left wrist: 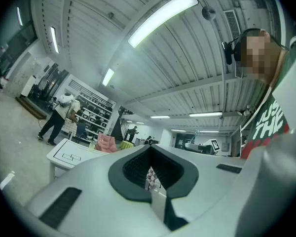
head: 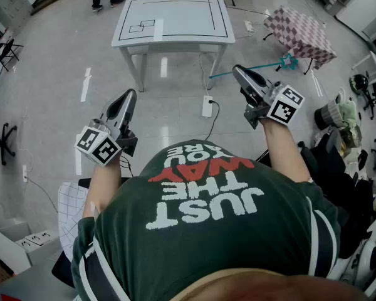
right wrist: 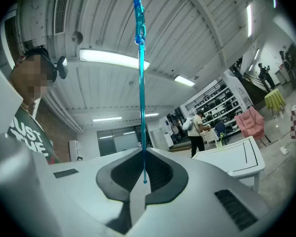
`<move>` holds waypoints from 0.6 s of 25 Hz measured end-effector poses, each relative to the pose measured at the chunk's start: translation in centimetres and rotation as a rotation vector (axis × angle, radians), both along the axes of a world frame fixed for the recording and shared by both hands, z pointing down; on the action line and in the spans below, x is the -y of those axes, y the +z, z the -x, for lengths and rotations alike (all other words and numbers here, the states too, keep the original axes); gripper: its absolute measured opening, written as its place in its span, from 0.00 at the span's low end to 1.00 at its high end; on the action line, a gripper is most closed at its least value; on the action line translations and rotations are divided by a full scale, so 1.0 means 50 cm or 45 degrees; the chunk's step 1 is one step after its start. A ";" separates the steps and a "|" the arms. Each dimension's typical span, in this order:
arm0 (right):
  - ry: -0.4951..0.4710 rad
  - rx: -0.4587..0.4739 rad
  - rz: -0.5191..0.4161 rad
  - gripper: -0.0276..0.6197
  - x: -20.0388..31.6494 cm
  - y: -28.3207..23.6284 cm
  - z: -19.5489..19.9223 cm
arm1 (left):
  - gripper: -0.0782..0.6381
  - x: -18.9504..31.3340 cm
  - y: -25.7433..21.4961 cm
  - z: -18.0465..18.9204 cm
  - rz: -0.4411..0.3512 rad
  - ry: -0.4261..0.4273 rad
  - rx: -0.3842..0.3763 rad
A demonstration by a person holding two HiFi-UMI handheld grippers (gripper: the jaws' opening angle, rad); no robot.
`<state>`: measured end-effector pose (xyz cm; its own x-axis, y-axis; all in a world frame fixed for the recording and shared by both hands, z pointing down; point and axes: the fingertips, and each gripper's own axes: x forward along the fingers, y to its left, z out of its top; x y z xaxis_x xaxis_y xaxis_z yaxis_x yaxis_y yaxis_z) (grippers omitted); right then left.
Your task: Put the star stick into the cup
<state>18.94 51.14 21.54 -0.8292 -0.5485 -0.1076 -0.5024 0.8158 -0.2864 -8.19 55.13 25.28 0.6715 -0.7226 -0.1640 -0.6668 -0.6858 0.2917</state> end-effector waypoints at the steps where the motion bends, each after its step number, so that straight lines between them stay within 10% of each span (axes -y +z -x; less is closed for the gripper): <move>1: -0.001 -0.001 -0.001 0.11 -0.002 -0.001 0.001 | 0.10 -0.001 0.001 0.002 0.011 -0.014 -0.004; 15: 0.000 0.015 0.004 0.11 -0.006 0.000 -0.033 | 0.10 0.000 -0.002 -0.041 0.015 0.009 0.017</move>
<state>20.61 51.44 21.53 -0.8278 -0.5489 -0.1161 -0.4990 0.8149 -0.2948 -6.12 55.12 25.18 0.6788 -0.7196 -0.1465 -0.6658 -0.6872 0.2907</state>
